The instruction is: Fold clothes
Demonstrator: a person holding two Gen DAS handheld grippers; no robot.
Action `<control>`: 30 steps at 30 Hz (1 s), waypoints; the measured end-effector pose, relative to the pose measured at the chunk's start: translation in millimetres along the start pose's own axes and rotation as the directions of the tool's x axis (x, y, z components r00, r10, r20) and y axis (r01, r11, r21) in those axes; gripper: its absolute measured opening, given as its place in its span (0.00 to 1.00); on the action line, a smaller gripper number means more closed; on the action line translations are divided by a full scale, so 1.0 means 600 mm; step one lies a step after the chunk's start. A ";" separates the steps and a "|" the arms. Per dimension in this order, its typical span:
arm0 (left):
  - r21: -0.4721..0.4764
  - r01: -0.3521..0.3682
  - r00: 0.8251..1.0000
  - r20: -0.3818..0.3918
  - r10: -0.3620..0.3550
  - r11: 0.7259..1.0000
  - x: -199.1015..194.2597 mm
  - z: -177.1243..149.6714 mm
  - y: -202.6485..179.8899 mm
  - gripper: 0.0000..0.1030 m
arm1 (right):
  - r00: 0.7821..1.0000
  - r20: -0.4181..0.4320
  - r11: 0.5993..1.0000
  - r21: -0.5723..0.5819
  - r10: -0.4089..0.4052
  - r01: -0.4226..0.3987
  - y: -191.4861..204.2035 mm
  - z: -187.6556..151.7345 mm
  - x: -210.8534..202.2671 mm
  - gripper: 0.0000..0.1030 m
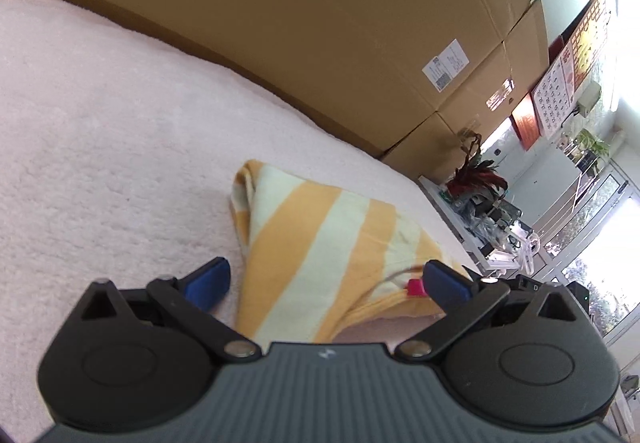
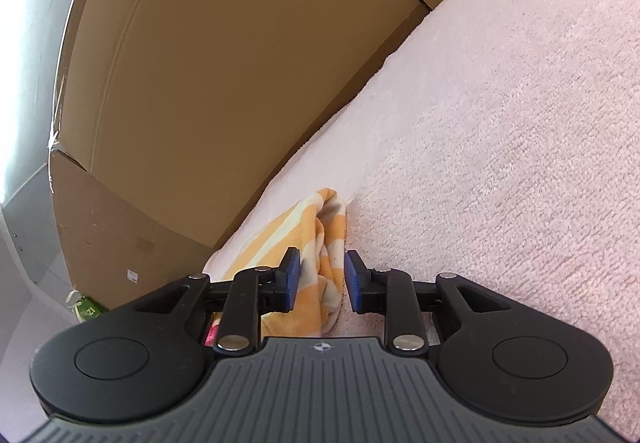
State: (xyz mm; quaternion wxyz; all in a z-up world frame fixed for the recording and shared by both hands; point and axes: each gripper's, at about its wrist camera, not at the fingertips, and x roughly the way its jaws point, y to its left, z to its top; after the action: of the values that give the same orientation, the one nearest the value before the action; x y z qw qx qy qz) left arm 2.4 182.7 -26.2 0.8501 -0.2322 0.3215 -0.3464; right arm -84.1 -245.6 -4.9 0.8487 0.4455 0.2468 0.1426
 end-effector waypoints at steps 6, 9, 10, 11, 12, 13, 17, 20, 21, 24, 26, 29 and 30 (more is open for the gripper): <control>-0.027 0.021 1.000 -0.023 -0.021 0.999 -0.002 -0.002 -0.005 0.99 | 0.990 -0.064 0.992 0.015 0.124 -0.124 0.021 0.004 -0.012 0.82; 0.000 0.028 0.997 -0.077 -0.028 1.000 0.000 -0.002 -0.013 0.99 | 0.991 -0.121 0.997 -0.047 0.051 -0.057 0.043 0.000 0.001 0.82; 0.013 0.021 0.995 -0.096 -0.020 1.000 0.002 0.000 -0.017 0.99 | 0.991 -0.129 0.998 -0.061 0.027 -0.036 0.049 -0.002 0.005 0.82; 0.015 0.014 0.993 -0.120 -0.013 1.000 0.004 0.004 -0.020 0.99 | 0.991 -0.136 0.997 -0.075 0.004 -0.014 0.055 -0.003 0.010 0.82; 0.008 0.009 0.989 -0.149 -0.008 1.000 0.006 0.011 -0.020 0.99 | 0.989 -0.145 0.996 -0.085 -0.019 0.007 0.061 -0.004 0.014 0.82; -0.005 0.003 0.984 -0.178 -0.004 1.000 0.007 0.017 -0.019 0.99 | 0.988 -0.153 0.996 -0.091 -0.035 0.021 0.064 -0.005 0.017 0.82; -0.121 -0.035 0.965 -0.262 0.002 0.992 0.009 0.039 -0.009 0.99 | 0.984 -0.166 0.997 -0.057 -0.067 0.058 0.066 -0.002 0.024 0.82; -0.142 -0.081 0.947 -0.320 0.032 0.987 0.017 0.049 -0.016 0.99 | 0.976 -0.195 0.996 -0.032 -0.093 0.088 0.068 0.006 0.034 0.83; -0.127 -0.095 0.939 -0.342 0.047 0.987 0.021 0.052 -0.021 0.99 | 0.972 -0.215 0.995 -0.027 -0.100 0.096 0.070 0.009 0.039 0.83; -0.053 -0.119 0.913 -0.398 0.088 0.991 0.033 0.056 -0.039 0.99 | 0.956 -0.271 0.993 -0.010 -0.115 0.117 0.072 0.021 0.051 0.84; -0.029 -0.120 0.906 -0.412 0.097 0.992 0.040 0.058 -0.043 0.99 | 0.947 -0.300 0.993 0.008 -0.111 0.119 0.071 0.028 0.060 0.87; -0.047 -0.104 0.910 -0.407 0.076 0.993 0.047 0.062 -0.036 0.99 | 0.942 -0.323 0.993 0.048 -0.086 0.107 0.066 0.033 0.072 0.88; -0.059 -0.094 0.914 -0.401 0.063 0.994 0.048 0.062 -0.032 0.99 | 0.943 -0.325 0.994 0.055 -0.075 0.098 0.066 0.032 0.076 0.90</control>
State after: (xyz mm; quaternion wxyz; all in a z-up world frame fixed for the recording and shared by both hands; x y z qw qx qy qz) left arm 36.4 155.6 0.2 0.7705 -0.1762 0.5100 -0.3395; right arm -36.4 -215.2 23.8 0.7862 0.4344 0.4064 0.1674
